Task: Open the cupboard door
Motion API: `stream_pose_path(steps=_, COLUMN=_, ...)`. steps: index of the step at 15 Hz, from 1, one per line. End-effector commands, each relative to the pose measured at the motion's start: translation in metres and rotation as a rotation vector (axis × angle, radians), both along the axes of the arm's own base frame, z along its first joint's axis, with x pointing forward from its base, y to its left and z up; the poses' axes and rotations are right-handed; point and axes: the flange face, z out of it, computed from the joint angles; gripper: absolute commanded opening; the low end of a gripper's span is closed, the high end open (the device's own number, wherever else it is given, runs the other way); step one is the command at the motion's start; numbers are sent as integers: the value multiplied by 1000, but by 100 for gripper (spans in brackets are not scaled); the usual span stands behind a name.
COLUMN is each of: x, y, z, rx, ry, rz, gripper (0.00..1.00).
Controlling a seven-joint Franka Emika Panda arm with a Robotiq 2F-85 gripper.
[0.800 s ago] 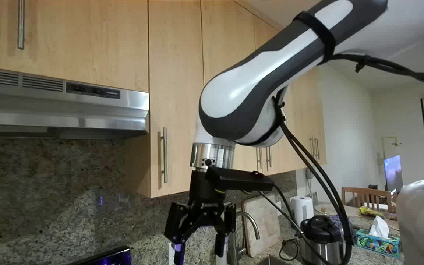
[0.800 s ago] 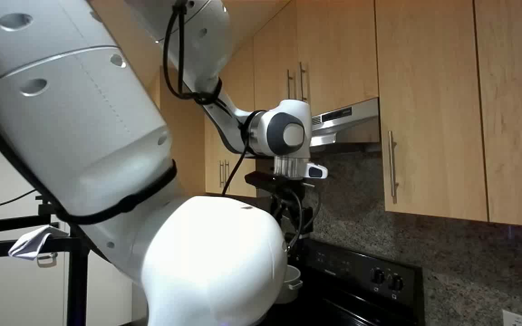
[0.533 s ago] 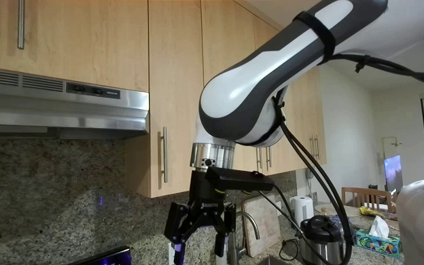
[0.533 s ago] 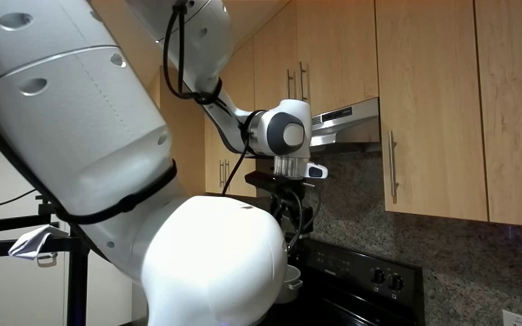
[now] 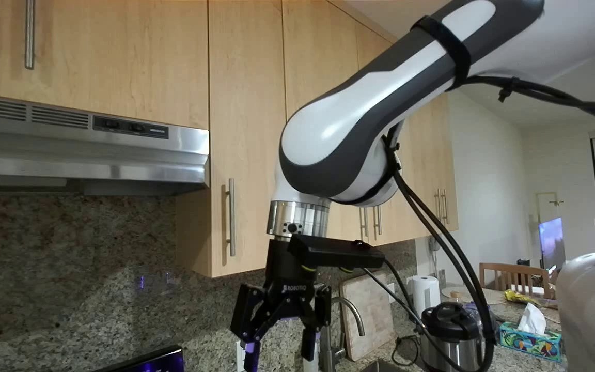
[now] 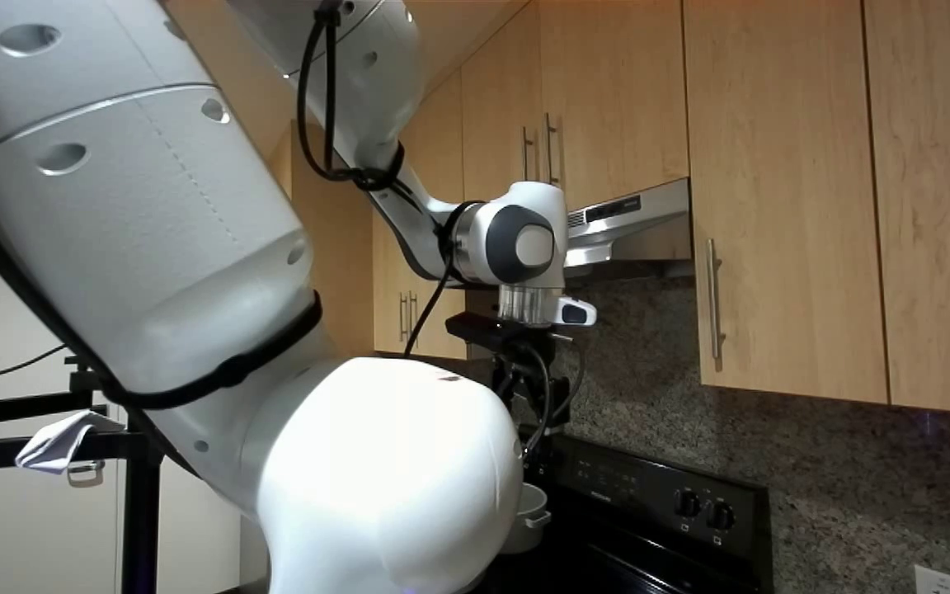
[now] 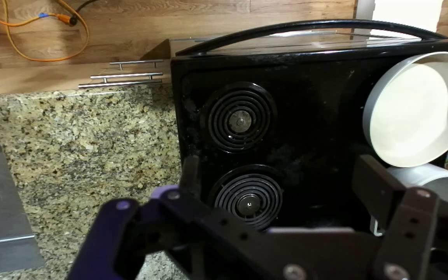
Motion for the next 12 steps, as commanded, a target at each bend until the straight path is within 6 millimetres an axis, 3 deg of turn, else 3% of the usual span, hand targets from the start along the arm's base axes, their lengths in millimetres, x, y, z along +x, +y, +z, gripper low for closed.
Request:
stream_pose_path(steps=1, x=0, y=0, z=1, rx=0, ry=1, rz=0, gripper=100)
stream_pose_path(steps=12, x=6, y=4, z=3, rx=-5, ry=-15, rz=-19, gripper=100)
